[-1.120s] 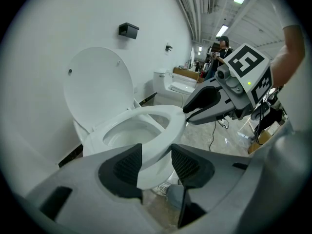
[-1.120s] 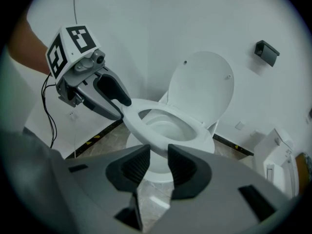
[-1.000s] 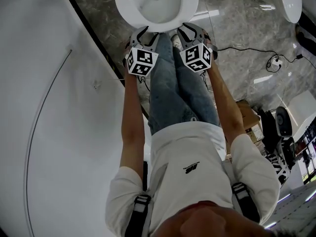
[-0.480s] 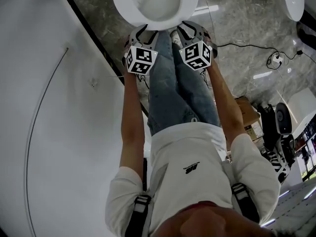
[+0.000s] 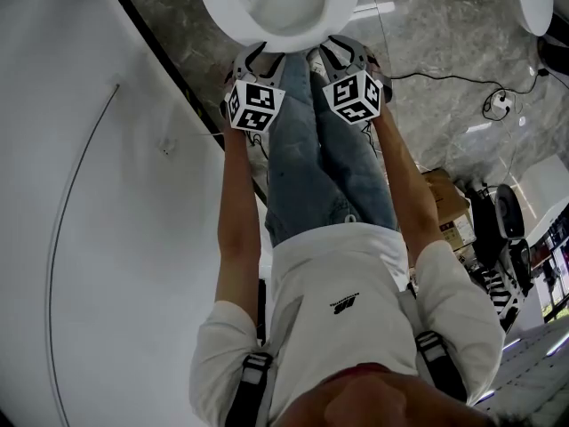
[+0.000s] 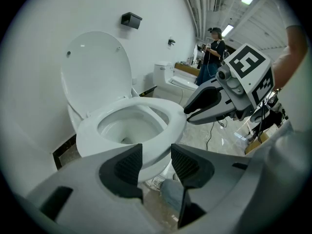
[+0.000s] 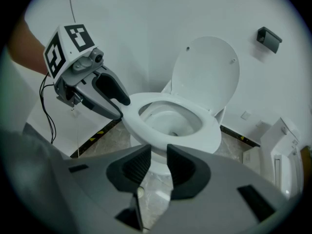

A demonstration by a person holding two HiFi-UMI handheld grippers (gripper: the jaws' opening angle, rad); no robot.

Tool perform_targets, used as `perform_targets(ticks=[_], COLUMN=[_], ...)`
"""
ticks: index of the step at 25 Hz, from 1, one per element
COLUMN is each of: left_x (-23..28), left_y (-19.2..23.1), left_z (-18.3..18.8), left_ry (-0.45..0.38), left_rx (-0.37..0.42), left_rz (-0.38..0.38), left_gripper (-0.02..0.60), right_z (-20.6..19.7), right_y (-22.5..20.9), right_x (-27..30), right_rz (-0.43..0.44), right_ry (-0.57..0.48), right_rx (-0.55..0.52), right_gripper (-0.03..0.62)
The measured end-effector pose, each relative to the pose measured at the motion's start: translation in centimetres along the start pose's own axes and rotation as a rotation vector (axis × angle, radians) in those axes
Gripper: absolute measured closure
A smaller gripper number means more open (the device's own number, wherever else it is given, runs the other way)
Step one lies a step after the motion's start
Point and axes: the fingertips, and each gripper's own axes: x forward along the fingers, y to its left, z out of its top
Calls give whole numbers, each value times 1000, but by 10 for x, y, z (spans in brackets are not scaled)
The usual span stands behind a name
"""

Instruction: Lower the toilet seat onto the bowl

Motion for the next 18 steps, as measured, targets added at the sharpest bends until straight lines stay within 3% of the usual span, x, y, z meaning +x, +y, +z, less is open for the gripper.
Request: perform_targets(ticks=[18], left_x=[22], left_y=[-2], left_z=[-25], left_ry=[50], left_rx=[-43], left_rz=[-20], left_gripper=[388], right_z=[-24], right_y=[9], right_x=[24], right_rz=[59], right_ry=[34], right_rx=[3], right_gripper=[499])
